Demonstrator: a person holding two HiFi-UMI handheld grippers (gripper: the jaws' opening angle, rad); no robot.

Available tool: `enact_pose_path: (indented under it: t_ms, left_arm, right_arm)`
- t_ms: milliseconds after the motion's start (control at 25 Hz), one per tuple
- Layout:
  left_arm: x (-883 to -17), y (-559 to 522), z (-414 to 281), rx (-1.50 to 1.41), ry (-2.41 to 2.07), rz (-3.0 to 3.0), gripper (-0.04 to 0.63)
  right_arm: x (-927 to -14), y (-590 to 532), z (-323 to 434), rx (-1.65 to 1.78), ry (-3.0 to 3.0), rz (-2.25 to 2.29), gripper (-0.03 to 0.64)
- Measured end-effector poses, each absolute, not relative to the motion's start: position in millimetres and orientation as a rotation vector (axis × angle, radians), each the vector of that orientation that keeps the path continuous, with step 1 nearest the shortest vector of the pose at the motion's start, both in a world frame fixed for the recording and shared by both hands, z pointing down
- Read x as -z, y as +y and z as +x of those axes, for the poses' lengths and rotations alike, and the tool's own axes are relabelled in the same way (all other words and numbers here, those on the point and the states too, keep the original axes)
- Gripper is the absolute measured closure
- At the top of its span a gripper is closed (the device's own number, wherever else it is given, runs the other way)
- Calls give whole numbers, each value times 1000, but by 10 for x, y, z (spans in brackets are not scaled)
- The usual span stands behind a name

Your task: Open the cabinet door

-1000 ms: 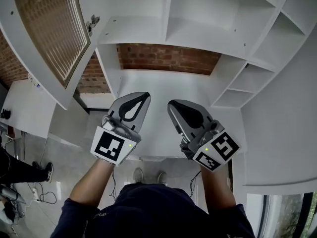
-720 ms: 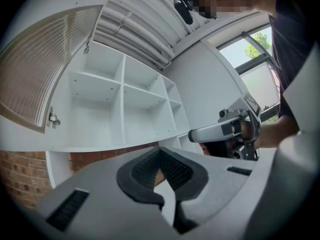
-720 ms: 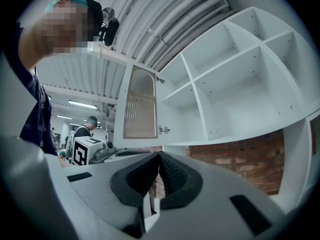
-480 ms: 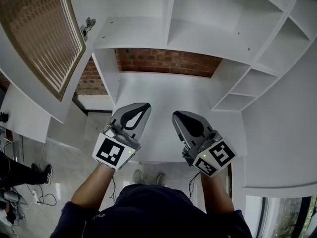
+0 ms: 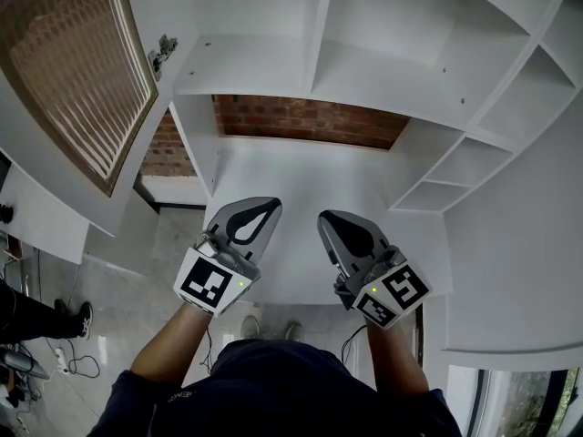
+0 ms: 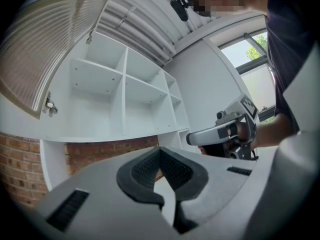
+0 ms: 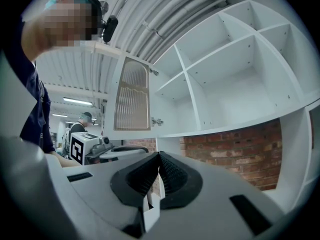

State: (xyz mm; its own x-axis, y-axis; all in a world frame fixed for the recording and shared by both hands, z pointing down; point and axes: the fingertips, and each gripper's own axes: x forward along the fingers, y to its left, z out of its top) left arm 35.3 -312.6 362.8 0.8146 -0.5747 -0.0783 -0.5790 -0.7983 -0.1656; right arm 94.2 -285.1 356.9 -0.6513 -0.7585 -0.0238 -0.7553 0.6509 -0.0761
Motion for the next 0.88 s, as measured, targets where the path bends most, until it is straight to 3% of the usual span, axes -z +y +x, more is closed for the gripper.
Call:
enact_pose_path:
  t_ms: [880]
  left_arm:
    - [-3687, -3217, 453, -2, 893, -2814, 588]
  right_arm:
    - [-3584, -2967, 983, 100, 2813, -1267, 592]
